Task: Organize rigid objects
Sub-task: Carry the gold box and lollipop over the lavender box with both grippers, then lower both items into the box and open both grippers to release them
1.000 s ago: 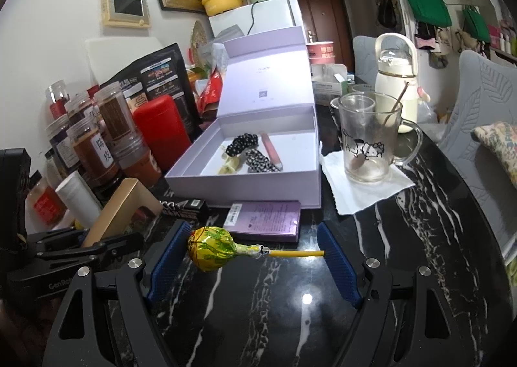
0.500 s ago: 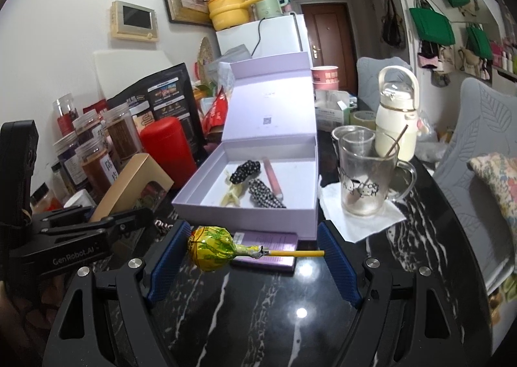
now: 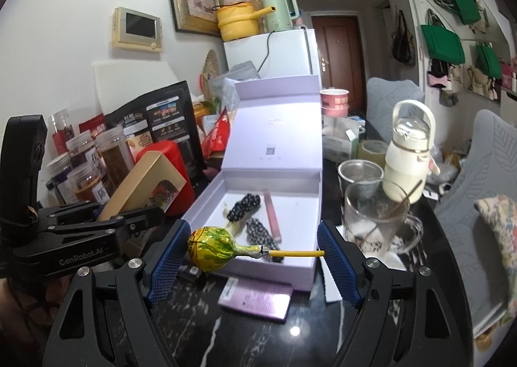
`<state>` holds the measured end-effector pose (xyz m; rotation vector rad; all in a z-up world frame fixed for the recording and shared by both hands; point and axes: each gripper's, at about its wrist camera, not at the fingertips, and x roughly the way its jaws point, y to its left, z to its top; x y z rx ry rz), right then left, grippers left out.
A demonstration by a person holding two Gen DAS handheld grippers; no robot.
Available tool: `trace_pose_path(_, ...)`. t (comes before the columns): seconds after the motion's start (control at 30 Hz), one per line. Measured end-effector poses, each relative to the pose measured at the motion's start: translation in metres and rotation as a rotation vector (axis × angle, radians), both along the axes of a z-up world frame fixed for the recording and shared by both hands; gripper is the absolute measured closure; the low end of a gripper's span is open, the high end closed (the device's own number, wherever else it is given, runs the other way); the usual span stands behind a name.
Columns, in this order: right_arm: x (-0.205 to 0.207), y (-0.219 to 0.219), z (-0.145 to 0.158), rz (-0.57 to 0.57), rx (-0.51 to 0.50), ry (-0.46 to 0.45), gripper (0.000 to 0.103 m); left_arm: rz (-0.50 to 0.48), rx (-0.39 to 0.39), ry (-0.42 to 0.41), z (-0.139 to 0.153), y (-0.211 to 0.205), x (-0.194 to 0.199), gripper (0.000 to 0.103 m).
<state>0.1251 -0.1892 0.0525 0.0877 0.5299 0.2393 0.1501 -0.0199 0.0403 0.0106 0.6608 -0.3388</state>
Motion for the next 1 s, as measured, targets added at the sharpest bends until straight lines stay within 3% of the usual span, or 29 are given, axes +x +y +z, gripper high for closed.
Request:
trace_pose_path(0.47, 0.06, -0.002, 0.017, 0.018, 0.01, -0.016, 0.022, -0.004, -0.001, -0.058, 0.017, -0.007, 0.057, 0.066)
trace_pose_path(1.0, 0.138, 0.002, 0.019, 0.011, -0.043, 0.002, 0.022, 0.025, -0.002, -0.05, 0.009, -0.009, 0.135, 0.065)
